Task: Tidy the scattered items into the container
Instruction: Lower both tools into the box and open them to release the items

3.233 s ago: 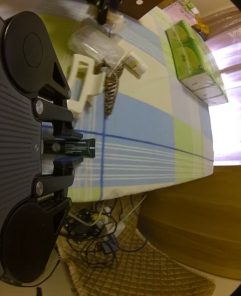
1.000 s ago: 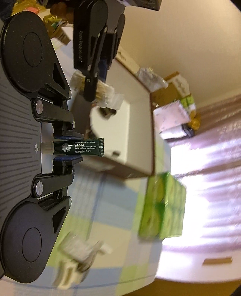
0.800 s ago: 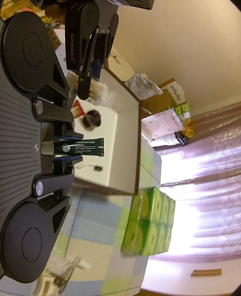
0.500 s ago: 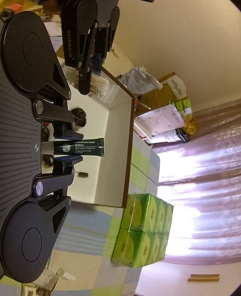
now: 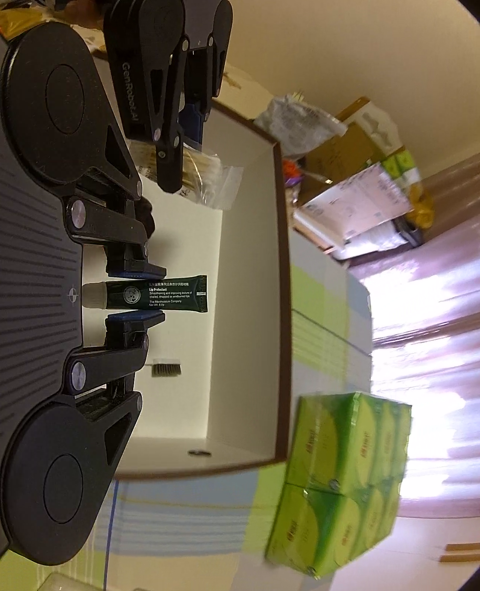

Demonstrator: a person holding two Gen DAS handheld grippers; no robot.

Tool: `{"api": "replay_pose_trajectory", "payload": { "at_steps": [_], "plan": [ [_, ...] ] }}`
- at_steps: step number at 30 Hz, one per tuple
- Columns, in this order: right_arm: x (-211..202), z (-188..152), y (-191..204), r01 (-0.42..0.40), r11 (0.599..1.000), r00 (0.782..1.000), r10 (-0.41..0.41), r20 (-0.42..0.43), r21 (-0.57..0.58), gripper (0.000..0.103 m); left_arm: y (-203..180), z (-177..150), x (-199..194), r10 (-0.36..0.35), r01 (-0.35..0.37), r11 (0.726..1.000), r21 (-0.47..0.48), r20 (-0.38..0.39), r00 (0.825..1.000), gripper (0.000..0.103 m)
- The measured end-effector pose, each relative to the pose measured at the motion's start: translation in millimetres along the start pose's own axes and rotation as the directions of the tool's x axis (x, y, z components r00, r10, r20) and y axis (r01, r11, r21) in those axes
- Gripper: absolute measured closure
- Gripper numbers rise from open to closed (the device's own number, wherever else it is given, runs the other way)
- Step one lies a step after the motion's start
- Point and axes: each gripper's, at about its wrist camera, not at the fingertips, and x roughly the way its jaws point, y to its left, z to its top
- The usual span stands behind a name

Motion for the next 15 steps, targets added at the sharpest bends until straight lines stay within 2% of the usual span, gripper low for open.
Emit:
{"api": "replay_pose_trajectory", "payload": {
  "at_steps": [9,15],
  "plan": [
    [62,12,-12,0.068,0.996,0.992,-0.061,-0.114,0.051,0.084,15,16,56,0.012,-0.011,1.0,0.016,-0.089,0.996,0.082],
    [80,19,-27,0.097,0.992,0.985,-0.084,-0.15,0.083,0.084,22,22,87,0.008,-0.008,1.0,0.002,-0.138,0.99,0.082]
  ]
}}
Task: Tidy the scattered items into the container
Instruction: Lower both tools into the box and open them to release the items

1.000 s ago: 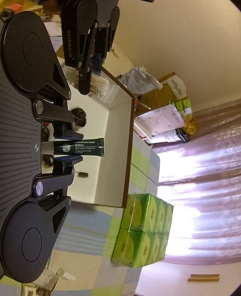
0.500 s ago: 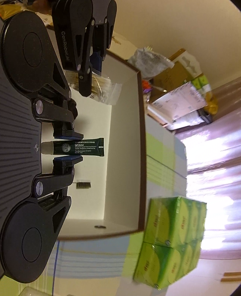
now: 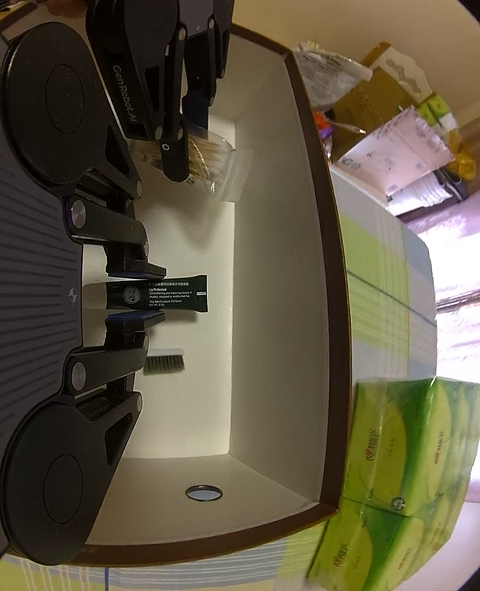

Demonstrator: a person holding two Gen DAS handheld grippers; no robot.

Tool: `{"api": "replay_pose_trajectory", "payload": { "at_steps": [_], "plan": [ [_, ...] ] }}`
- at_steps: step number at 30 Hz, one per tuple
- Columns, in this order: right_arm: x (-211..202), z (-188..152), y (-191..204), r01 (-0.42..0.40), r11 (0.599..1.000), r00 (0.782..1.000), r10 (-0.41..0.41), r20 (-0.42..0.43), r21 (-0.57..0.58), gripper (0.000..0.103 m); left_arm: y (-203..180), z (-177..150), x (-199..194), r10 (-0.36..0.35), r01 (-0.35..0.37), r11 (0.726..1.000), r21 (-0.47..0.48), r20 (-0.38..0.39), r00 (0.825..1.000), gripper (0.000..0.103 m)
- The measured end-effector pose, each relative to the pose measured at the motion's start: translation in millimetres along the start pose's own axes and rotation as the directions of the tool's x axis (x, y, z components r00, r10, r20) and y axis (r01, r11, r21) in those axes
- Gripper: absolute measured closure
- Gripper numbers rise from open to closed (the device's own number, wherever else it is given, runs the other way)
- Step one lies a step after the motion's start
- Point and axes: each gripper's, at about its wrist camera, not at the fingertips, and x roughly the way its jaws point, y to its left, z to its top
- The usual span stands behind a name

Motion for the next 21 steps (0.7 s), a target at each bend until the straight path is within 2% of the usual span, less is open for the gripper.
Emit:
{"api": "replay_pose_trajectory", "payload": {
  "at_steps": [6,9,11,15,17,18,19,20,21],
  "plan": [
    [6,4,-3,0.009,1.0,1.0,-0.009,-0.008,0.003,0.084,3,4,15,-0.011,0.011,1.0,-0.016,-0.023,1.0,0.081],
    [6,5,-3,0.004,1.0,1.0,-0.004,-0.009,-0.006,0.084,1,3,17,0.007,-0.007,1.0,-0.001,-0.028,1.0,0.08],
    [4,5,-3,-0.006,1.0,1.0,0.006,-0.006,-0.009,0.084,1,3,17,0.006,-0.006,1.0,0.001,-0.028,1.0,0.069],
    [3,4,-1,-0.008,0.999,1.0,0.008,-0.012,-0.035,0.083,3,2,14,0.026,-0.026,1.0,-0.004,-0.02,0.999,0.056],
    [1,4,1,-0.004,0.999,1.0,0.004,-0.014,-0.054,0.083,3,2,12,0.043,-0.043,0.999,-0.003,-0.016,0.999,0.042],
    [-1,2,1,-0.002,0.998,1.0,0.001,-0.012,-0.065,0.083,3,2,10,0.045,-0.045,0.999,-0.001,-0.012,0.999,0.04],
    [-3,1,1,-0.003,0.997,1.0,0.003,-0.011,-0.074,0.075,2,2,9,0.046,-0.046,0.999,0.001,-0.009,0.999,0.036],
    [-6,0,1,-0.008,0.997,1.0,0.007,-0.008,-0.079,0.062,2,2,7,0.046,-0.046,0.999,0.003,-0.007,0.999,0.033],
    [-10,-2,1,0.003,0.997,1.0,-0.002,0.008,-0.081,0.029,1,2,6,0.055,-0.055,0.998,0.005,-0.006,0.998,0.034]
  ]
}}
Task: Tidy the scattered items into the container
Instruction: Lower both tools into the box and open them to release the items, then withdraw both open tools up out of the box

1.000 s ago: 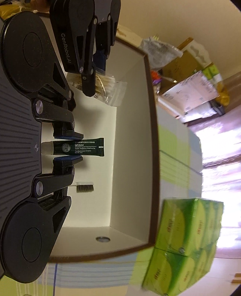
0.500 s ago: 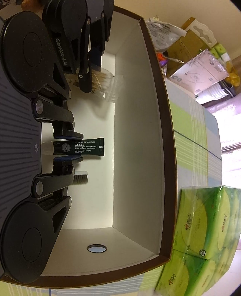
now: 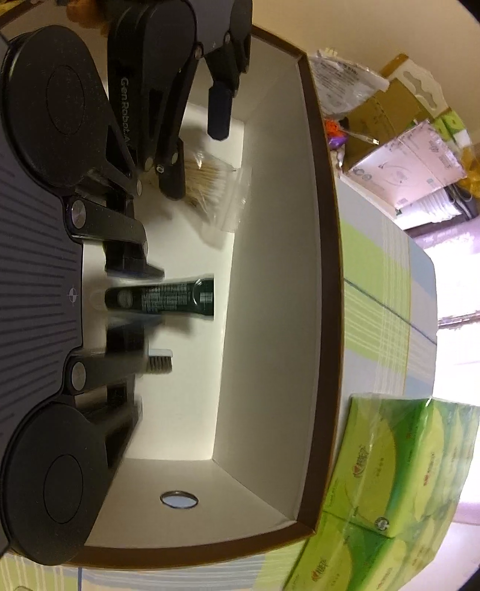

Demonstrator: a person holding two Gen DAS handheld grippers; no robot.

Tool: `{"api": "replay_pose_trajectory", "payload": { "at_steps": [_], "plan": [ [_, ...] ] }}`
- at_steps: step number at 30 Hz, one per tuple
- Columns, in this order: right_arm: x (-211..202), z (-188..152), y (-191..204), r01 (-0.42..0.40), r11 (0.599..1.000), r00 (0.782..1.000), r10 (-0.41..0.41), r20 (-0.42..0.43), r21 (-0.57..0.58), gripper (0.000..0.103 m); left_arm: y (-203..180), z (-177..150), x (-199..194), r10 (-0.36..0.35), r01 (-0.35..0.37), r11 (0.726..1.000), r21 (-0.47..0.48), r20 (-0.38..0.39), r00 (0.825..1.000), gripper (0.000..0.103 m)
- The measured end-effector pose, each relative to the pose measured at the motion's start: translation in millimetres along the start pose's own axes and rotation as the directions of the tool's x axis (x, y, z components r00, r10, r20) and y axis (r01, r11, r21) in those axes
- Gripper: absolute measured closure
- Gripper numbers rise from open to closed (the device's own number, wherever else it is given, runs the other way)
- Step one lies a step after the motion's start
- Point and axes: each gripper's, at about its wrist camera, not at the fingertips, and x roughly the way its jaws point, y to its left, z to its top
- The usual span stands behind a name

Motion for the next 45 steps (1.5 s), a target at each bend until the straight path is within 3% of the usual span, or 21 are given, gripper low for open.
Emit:
{"api": "replay_pose_trajectory", "payload": {
  "at_steps": [1,7,10,17,33,45],
  "plan": [
    [-7,-2,0,0.017,1.0,0.999,-0.017,0.032,-0.006,0.017,0,-1,-1,0.021,-0.021,1.0,0.005,0.002,1.0,0.029],
    [-27,-11,8,0.004,0.997,0.998,0.0,0.058,-0.071,0.016,-1,-6,-17,0.003,-0.003,1.0,-0.001,0.029,1.0,0.021],
    [-35,-14,16,0.007,0.997,0.997,-0.001,0.073,-0.078,0.002,-6,-9,-28,0.015,-0.016,1.0,0.006,0.042,0.999,0.017],
    [-65,-25,27,0.002,0.995,0.992,0.01,0.126,-0.097,0.002,-12,-26,-57,0.019,-0.018,1.0,-0.016,0.077,0.997,0.01],
    [-125,-71,28,0.02,0.995,0.973,0.002,0.231,-0.094,0.002,-32,-72,-135,0.053,-0.04,0.997,-0.071,0.202,0.978,0.005],
    [-146,-105,25,0.046,0.993,0.97,-0.018,0.243,-0.108,0.002,-56,-104,-169,0.069,-0.048,0.995,-0.092,0.247,0.967,0.004]
  ]
}}
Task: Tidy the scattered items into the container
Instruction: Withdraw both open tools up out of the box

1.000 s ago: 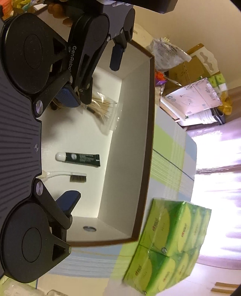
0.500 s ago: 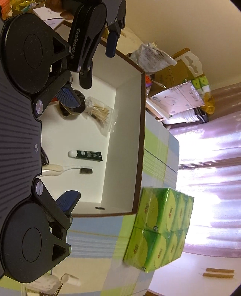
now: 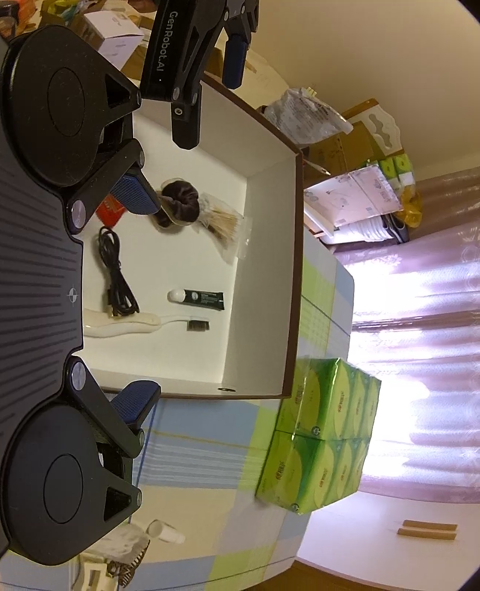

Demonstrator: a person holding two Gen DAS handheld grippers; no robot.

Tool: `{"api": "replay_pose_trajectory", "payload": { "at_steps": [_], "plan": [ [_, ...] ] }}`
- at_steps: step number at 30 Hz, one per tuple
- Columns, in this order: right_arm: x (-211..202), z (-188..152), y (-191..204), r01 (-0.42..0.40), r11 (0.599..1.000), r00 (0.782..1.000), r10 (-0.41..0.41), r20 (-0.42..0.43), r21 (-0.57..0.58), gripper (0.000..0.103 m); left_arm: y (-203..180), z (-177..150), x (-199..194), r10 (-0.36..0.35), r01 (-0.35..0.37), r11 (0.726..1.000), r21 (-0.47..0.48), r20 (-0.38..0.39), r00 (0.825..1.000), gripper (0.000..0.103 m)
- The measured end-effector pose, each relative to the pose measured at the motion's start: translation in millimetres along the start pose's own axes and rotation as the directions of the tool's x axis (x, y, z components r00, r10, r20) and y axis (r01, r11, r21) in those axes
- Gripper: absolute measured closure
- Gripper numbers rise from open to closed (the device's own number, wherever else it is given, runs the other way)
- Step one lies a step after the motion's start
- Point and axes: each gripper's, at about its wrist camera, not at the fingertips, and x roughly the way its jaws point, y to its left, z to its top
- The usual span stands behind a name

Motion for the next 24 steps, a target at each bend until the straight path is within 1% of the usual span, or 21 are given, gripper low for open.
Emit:
{"api": "replay_pose_trajectory", "payload": {
  "at_steps": [5,10,24],
  "plan": [
    [-12,-7,7,0.007,0.999,1.0,-0.007,0.019,-0.035,0.002,-7,-10,-14,0.008,-0.008,1.0,-0.007,0.013,1.0,0.004],
    [-23,-16,10,-0.005,0.999,0.999,0.006,0.032,-0.037,0.002,-14,-20,-27,0.01,-0.01,1.0,-0.011,0.023,1.0,0.004],
    [-44,-45,8,-0.034,0.998,0.999,0.034,0.008,-0.044,0.002,-40,-50,-45,0.011,-0.011,1.0,-0.021,0.0,1.0,0.004]
  ]
}}
